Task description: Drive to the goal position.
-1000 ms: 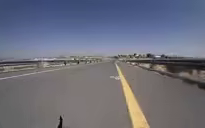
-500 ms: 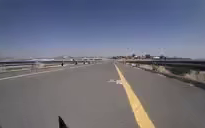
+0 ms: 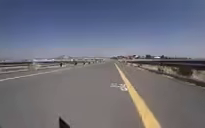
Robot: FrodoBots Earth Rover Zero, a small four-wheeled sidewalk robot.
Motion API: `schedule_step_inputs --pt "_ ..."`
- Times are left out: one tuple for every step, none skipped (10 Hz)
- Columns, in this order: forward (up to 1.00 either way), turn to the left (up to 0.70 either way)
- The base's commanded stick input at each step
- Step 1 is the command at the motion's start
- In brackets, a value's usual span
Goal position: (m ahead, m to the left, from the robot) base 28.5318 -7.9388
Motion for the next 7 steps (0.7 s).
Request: schedule_step_inputs --pt "1.00 0.00" --pt "1.00 0.00" --pt "1.00 0.00" --pt "1.00 0.00" --pt "1.00 0.00" --pt "1.00 0.00" --pt "1.00 0.00"
